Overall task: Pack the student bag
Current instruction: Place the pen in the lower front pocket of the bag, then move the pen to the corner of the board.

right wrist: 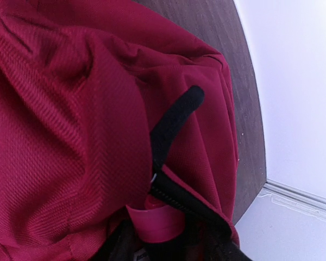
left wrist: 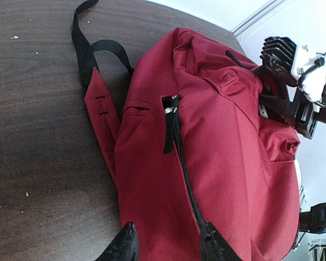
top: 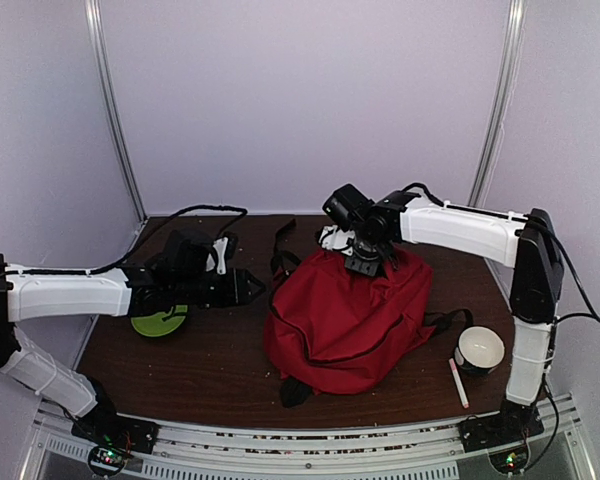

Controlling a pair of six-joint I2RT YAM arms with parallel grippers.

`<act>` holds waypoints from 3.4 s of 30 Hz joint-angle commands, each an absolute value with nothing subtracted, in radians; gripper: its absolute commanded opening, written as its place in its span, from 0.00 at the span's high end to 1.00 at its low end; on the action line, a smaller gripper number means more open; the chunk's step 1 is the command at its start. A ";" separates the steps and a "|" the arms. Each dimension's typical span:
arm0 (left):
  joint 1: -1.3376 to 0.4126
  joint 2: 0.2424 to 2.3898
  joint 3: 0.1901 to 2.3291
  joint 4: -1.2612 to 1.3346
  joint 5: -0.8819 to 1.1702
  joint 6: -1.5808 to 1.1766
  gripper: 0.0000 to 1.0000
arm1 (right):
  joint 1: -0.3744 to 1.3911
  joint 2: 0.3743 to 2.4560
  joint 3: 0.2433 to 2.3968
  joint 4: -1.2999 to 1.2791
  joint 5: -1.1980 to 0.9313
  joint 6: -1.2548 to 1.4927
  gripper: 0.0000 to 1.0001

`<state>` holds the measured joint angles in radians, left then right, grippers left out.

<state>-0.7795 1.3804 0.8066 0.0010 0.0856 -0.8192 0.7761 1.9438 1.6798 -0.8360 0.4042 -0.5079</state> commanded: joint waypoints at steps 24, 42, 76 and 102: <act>-0.775 1.327 0.750 0.063 0.080 -0.805 0.58 | 0.740 1.787 1.669 -0.866 0.152 -0.476 0.27; -0.775 1.320 0.737 0.057 0.067 -0.808 0.58 | 0.708 1.856 1.682 -0.875 0.202 -0.455 0.33; -0.775 1.348 0.788 0.022 0.056 -0.788 0.58 | 1.010 1.038 0.538 -1.008 0.173 -1.408 0.30; -0.776 1.343 0.796 0.039 0.075 -0.783 0.58 | 1.017 1.170 0.514 -0.757 0.073 -1.518 0.60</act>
<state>-0.7795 1.3499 0.7803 -0.0025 0.0658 -0.7906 1.0061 1.1030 0.4488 -0.8547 0.2314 -1.5608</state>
